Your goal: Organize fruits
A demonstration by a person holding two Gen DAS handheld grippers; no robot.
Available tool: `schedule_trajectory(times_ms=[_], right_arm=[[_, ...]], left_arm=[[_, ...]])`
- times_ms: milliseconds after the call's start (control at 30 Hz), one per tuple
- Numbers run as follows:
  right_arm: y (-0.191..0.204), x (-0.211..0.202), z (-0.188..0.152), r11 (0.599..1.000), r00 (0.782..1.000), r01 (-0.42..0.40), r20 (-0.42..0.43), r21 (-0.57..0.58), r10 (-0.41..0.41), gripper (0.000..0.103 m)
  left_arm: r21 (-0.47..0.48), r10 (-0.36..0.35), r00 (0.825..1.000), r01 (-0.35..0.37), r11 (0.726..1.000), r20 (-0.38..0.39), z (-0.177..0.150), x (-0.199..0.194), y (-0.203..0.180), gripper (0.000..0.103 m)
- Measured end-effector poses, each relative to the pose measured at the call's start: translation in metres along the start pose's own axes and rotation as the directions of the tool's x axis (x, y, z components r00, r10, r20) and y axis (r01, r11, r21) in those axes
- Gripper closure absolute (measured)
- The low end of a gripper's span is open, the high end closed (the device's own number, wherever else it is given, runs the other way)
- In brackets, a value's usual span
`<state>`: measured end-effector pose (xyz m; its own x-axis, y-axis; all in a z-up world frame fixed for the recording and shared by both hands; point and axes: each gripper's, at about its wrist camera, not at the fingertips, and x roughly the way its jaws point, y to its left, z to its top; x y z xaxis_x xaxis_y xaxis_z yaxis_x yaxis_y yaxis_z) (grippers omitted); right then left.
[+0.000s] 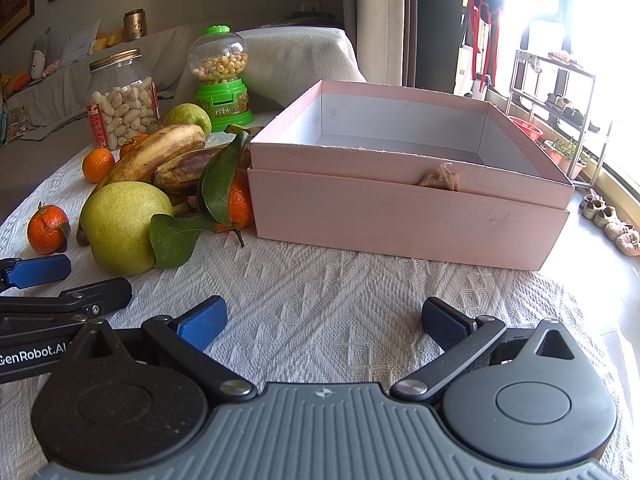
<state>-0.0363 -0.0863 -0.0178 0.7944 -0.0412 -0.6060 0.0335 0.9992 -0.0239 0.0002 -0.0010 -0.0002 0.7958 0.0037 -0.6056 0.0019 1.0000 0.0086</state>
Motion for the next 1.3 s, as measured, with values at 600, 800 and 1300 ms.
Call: schedule_trajectory(times_ms=[600,800,1300], right_arm=[[0.000,0.000,0.000,1.000,1.000,0.000,0.000,0.000,0.000,0.000],[-0.001,0.002,0.000,1.000,1.000,-0.003,-0.001,-0.002,0.003,0.000],[-0.002,0.003,0.014,0.998,0.993,-0.044,-0.115,-0.046,0.038,0.000]], left_arm=[[-0.001,-0.001,1.000,0.001,1.000,0.000,0.000,0.000,0.000,0.027],[0.004,-0.009,1.000,0.009,1.000,0.001,0.000,0.000,0.002,0.029],[-0.053,-0.106,0.988,0.112,0.992,0.111,0.034,-0.048,0.070,0.032]])
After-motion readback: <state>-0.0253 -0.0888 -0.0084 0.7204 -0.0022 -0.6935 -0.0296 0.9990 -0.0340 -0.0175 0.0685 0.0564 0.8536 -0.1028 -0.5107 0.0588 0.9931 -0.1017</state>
